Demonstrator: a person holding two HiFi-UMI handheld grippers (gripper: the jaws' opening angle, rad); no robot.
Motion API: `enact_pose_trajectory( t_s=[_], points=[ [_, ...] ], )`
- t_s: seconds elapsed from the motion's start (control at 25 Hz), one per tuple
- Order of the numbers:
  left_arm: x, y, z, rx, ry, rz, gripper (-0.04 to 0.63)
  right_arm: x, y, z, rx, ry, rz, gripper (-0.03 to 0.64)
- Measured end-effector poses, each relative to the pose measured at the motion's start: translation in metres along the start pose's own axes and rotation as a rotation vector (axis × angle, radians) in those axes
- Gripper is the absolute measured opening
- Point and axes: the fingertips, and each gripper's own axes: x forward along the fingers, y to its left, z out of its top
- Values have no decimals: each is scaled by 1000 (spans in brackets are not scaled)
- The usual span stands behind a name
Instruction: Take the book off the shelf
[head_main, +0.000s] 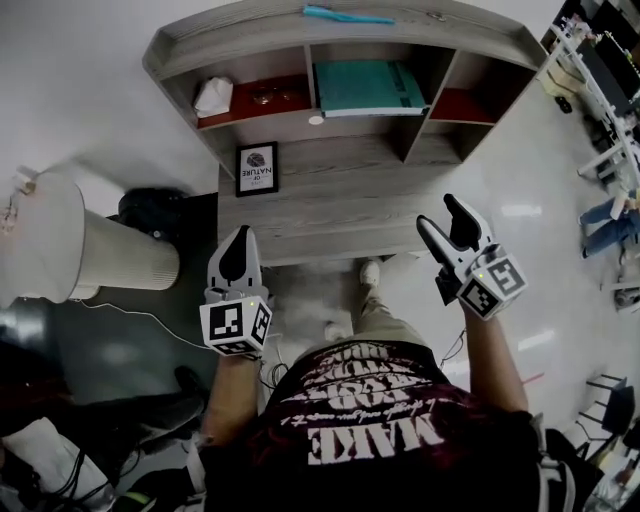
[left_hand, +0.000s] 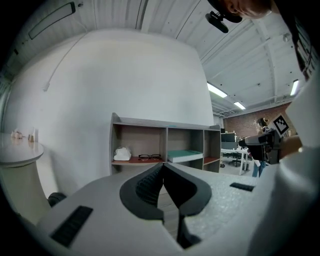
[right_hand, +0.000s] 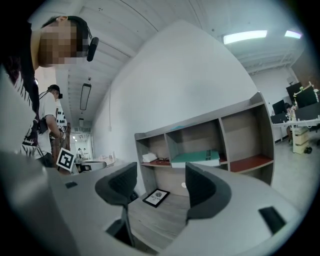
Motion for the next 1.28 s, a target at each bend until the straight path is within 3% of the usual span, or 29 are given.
enact_pose_trajectory(
  t_s=[0.64, 0.96, 1.28],
  points=[
    [97, -15, 2, 19, 36, -50, 6, 69, -83, -7, 99, 44, 3, 296],
    [152, -8, 18, 10, 23, -34, 6, 119, -148, -33, 345, 164, -12, 295],
    [191, 7, 20, -14, 42, 28, 6, 165, -213, -39, 684, 158, -32, 339]
  ],
)
